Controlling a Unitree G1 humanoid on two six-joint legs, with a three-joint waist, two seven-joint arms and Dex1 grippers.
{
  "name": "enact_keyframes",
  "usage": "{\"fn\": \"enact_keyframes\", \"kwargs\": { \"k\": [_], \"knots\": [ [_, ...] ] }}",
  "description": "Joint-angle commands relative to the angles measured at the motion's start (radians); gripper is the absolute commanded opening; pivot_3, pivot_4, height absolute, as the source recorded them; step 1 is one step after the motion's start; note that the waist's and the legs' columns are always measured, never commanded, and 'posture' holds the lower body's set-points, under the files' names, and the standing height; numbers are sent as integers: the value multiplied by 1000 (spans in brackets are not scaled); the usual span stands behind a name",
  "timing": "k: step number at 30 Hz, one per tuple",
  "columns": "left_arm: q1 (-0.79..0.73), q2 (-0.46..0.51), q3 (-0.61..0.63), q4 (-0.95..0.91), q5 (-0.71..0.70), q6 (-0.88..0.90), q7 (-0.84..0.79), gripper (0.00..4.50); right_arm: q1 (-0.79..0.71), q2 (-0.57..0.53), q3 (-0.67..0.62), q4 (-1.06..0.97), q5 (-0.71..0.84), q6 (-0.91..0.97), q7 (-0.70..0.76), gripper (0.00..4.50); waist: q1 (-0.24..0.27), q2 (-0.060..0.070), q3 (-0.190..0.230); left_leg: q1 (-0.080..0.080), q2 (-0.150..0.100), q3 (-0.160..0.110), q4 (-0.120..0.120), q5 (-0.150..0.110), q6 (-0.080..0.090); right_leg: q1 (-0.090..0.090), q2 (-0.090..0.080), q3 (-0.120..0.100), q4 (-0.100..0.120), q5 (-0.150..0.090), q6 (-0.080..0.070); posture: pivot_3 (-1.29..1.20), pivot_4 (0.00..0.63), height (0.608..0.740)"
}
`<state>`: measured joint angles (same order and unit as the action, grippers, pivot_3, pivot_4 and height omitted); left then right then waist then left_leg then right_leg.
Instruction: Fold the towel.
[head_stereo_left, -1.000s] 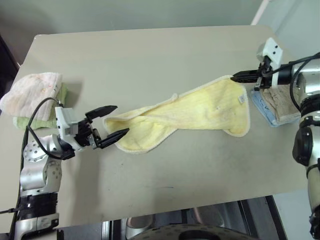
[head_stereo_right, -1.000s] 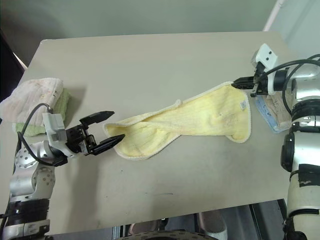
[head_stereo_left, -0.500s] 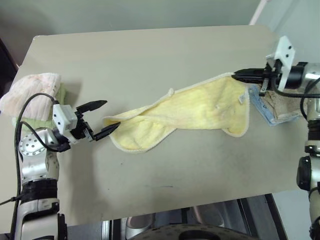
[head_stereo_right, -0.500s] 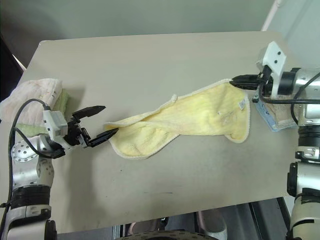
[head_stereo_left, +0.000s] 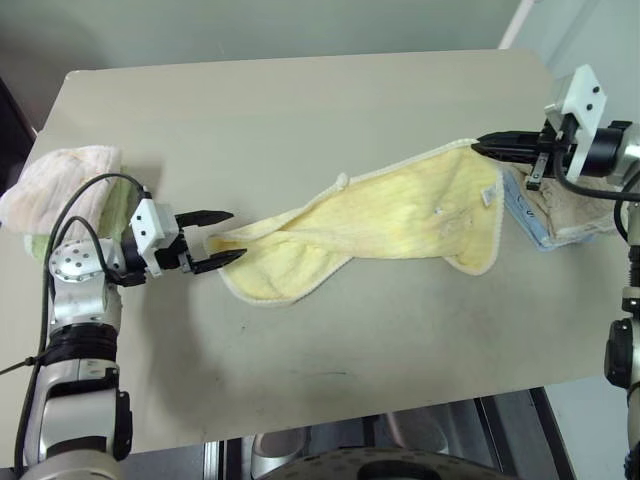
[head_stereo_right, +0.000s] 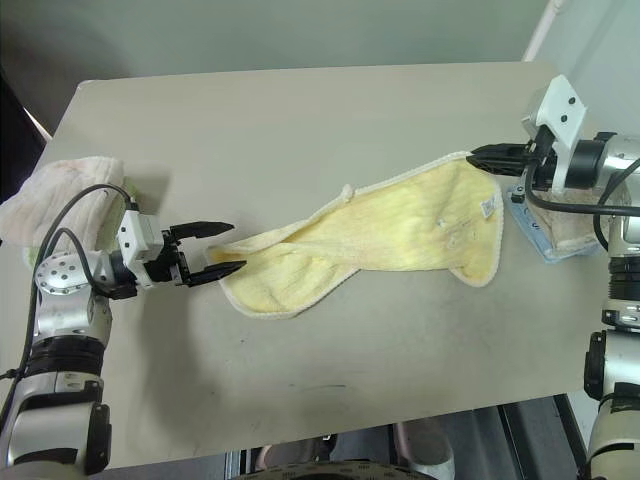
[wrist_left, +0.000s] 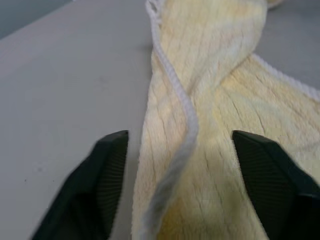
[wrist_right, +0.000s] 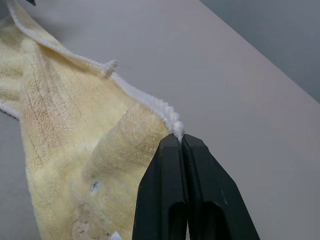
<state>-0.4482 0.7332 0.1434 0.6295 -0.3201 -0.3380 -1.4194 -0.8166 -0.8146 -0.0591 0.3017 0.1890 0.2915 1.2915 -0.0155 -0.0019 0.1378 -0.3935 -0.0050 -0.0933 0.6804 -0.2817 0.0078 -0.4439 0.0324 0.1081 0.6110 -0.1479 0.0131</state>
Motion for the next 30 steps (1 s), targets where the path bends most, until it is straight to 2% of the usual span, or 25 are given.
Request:
{"fn": "enact_keyframes", "kwargs": {
  "k": [1,7,17,20,25,30],
  "knots": [
    [-43,8,-4,28,14,-50,-10,2241,1,-29,-15,-53,21,0,-13,0,1,0,0,0,0,0,0,0,0,0,0,0,0,0,0,0,150,740],
    [-66,-1,-18,81,55,-146,12,19,12,-49,-11,-64,24,0,-7,0,1,0,0,-4,0,0,1,0,0,-3,0,0,0,4,6,0,150,740],
    [-104,7,5,99,7,-104,-13,19,7,-70,-31,-64,29,-6,-32,0,1,0,0,-8,0,0,1,0,1,-7,0,0,0,5,9,0,150,740],
    [-202,-4,45,160,-1,-90,80,19,-33,-59,-47,-15,19,-36,-94,0,5,0,0,-9,0,0,2,1,1,-7,0,0,1,6,10,0,150,740],
    [-352,10,43,324,76,-155,221,19,-94,-37,-46,60,4,-92,-189,0,3,0,0,-9,0,0,3,2,3,-7,0,0,0,10,10,0,150,740],
    [-546,13,46,497,136,-136,416,19,-173,-8,-28,198,-46,-209,-283,0,1,0,0,-11,0,0,3,3,2,-10,0,0,0,11,11,0,150,740]
  ]
}}
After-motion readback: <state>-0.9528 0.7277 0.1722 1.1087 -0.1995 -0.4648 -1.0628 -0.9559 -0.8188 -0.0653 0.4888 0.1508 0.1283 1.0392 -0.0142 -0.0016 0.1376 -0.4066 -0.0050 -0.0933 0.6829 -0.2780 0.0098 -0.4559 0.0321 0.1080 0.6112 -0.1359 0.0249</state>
